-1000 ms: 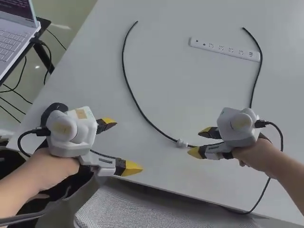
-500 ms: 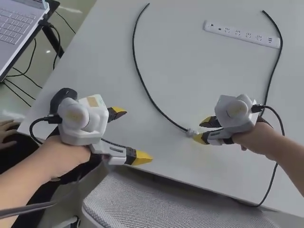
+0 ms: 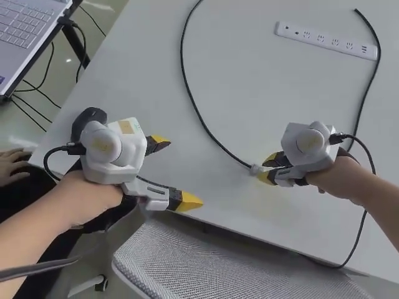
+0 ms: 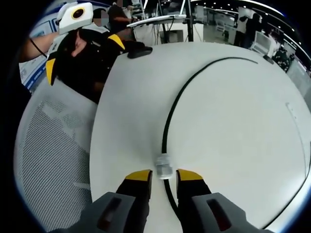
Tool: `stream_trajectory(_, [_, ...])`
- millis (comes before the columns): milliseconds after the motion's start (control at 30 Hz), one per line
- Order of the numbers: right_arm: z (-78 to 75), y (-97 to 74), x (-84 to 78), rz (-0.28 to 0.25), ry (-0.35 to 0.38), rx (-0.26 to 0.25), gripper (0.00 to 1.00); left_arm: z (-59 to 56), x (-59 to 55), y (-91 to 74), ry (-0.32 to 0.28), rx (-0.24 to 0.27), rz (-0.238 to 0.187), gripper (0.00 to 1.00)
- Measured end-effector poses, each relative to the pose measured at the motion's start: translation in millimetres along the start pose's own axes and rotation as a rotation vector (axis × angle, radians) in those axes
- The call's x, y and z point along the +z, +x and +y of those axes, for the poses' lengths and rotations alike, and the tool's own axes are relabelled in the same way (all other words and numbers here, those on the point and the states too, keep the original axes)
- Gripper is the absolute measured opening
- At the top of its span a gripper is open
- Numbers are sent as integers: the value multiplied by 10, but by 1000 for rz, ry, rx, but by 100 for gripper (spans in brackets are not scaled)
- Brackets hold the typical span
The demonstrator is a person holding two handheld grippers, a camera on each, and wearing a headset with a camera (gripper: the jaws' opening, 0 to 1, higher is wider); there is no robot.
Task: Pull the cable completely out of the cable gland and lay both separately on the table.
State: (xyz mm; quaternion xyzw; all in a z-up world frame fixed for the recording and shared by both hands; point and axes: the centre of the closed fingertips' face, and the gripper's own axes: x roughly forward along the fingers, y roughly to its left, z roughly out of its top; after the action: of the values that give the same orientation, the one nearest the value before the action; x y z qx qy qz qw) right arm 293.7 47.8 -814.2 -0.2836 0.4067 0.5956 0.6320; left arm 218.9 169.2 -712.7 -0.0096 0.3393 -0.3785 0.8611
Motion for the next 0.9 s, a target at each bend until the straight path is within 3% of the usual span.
stream_trajectory(167, [30, 21, 10, 7, -29, -10, 14, 4, -22, -19, -3, 4, -1, 89])
stream_trajectory(400, [-41, 23, -8, 20, -65, -37, 9, -4, -70, -28, -6, 8, 10, 87])
stream_trajectory(733, [-4, -35, -25, 36, -42, -33, 7, -57, -49, 5, -6, 1, 6, 86])
stream_trajectory(900, [59, -169, 67, 7, -8, -18, 6, -94, 18, 39, 8, -12, 0, 86])
